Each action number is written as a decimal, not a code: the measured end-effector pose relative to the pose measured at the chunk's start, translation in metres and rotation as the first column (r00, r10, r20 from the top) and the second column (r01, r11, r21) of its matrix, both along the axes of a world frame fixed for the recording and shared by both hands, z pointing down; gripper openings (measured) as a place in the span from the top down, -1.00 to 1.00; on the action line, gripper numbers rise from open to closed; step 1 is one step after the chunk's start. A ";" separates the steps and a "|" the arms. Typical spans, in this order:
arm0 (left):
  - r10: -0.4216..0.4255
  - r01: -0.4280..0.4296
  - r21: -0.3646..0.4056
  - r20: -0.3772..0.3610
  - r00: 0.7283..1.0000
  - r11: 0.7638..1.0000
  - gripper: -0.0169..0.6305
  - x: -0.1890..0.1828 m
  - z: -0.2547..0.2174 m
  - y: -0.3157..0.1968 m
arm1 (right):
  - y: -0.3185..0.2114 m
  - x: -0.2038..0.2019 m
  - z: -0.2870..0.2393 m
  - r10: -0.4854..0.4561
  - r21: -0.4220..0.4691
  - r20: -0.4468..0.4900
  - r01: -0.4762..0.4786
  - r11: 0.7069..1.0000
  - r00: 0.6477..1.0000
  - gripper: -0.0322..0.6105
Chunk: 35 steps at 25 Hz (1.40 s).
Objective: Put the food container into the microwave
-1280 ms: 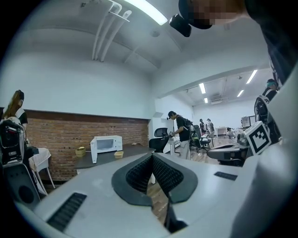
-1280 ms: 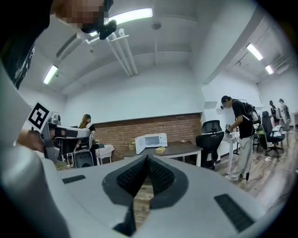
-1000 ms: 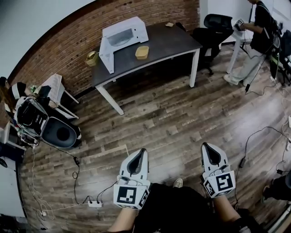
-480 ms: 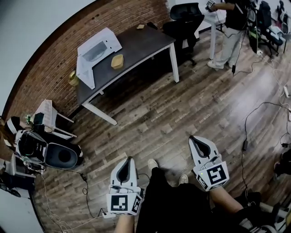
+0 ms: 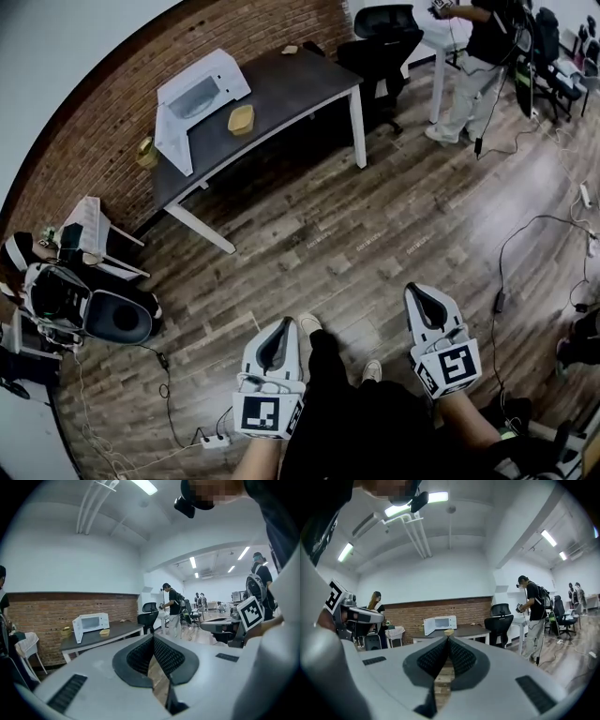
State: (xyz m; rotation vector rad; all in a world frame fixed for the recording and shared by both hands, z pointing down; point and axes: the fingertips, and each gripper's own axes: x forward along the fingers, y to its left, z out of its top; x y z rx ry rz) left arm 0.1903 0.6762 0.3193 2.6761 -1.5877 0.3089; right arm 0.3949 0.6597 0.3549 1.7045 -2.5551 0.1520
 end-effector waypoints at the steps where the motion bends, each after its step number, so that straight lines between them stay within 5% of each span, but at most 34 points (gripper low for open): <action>1: -0.006 0.006 -0.004 -0.013 1.000 1.000 0.92 -0.005 0.001 -0.002 | -0.001 -0.004 -0.001 -0.005 -0.006 -0.013 0.004 1.000 1.000 0.70; 9: -0.141 0.142 -0.005 -0.165 0.976 0.990 0.92 -0.077 0.002 -0.044 | -0.051 -0.065 -0.008 -0.107 -0.008 -0.090 0.107 0.994 0.990 0.70; 17: -0.187 0.196 0.061 -0.132 0.974 0.979 0.92 -0.127 -0.005 -0.130 | -0.136 -0.117 -0.019 -0.171 -0.015 -0.089 0.170 0.985 0.981 0.70; 23: -0.309 0.317 0.037 -0.142 0.940 0.948 0.92 -0.217 -0.003 -0.191 | -0.225 -0.218 -0.028 -0.316 -0.025 -0.159 0.316 0.948 0.935 0.70; 30: -0.360 0.376 0.107 -0.145 0.922 0.920 0.92 -0.299 -0.024 -0.250 | -0.298 -0.285 -0.041 -0.336 -0.016 -0.170 0.339 0.941 0.926 0.70; 35: -0.328 0.340 0.097 -0.125 0.936 0.935 0.92 -0.321 -0.016 -0.297 | -0.337 -0.310 -0.046 -0.303 0.009 -0.164 0.309 0.951 0.939 0.70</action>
